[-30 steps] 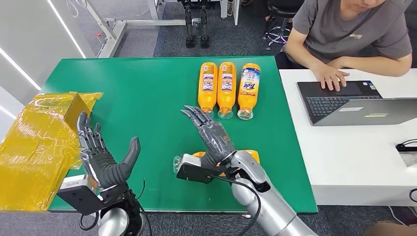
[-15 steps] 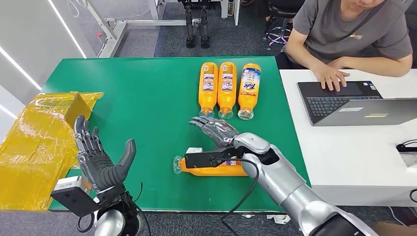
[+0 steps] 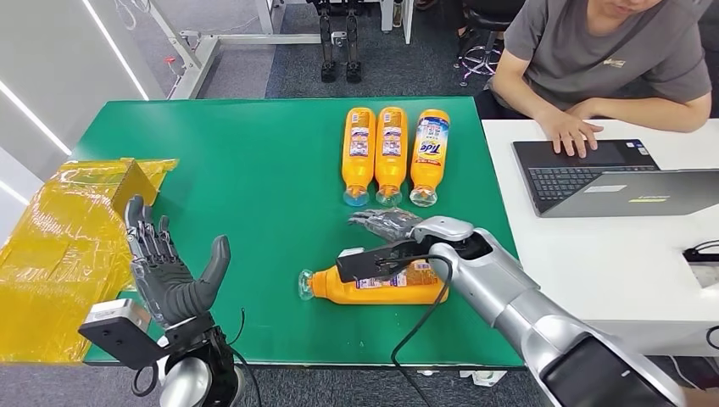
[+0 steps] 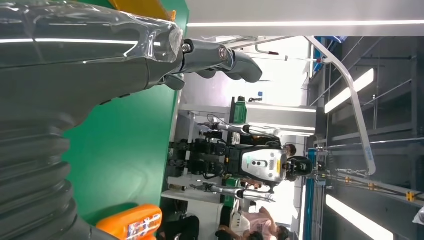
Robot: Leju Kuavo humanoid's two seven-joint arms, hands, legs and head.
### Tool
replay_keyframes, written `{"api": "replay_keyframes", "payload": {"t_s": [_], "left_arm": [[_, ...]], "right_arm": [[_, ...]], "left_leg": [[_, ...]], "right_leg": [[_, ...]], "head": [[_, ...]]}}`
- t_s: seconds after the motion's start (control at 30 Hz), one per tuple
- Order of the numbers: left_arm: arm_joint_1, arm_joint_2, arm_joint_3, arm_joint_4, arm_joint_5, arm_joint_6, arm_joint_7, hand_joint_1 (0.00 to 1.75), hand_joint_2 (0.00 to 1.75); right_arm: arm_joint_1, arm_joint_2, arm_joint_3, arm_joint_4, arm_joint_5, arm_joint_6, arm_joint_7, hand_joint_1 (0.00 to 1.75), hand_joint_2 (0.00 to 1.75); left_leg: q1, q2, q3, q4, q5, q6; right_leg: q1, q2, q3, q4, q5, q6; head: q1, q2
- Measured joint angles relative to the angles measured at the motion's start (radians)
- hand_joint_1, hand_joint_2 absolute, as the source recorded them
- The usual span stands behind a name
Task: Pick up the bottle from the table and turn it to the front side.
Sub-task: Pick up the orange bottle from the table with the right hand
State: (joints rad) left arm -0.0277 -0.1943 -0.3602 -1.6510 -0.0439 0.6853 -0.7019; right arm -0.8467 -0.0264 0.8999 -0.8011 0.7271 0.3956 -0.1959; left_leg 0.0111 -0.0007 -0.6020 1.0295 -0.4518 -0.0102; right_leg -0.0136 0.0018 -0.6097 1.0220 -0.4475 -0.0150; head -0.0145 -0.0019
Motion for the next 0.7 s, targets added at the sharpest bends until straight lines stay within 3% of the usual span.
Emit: {"api": "replay_keyframes", "payload": {"t_s": [0.27,0.53,0.7], "left_arm": [[-0.027,0.003,0.0,0.005,0.021,-0.026,0.0,0.0,1.75],[-0.034,0.002,0.002,0.008,0.023,-0.05,0.0,0.0,1.75],[-0.036,0.0,0.008,0.01,0.022,-0.053,0.0,0.0,1.75]], "right_arm": [[-0.053,-0.033,0.087,0.033,-0.051,0.085,-0.024,0.0,1.75],[-0.048,-0.081,0.159,0.017,-0.184,0.095,-0.023,0.0,1.75],[-0.035,-0.113,0.184,-0.004,-0.201,0.071,-0.006,0.0,1.75]], "left_leg": [[0.0,0.0,0.0,0.001,0.0,0.0],[0.0,0.0,0.0,0.001,0.0,0.0],[0.0,0.001,0.0,0.002,0.0,0.001]], "right_leg": [[0.0,0.0,0.001,0.0,0.0,0.0],[0.0,0.0,0.001,0.0,0.0,0.0],[0.0,0.001,0.001,0.0,0.0,0.0]], "head": [[0.0,0.0],[0.0,0.0],[0.0,0.0]]}}
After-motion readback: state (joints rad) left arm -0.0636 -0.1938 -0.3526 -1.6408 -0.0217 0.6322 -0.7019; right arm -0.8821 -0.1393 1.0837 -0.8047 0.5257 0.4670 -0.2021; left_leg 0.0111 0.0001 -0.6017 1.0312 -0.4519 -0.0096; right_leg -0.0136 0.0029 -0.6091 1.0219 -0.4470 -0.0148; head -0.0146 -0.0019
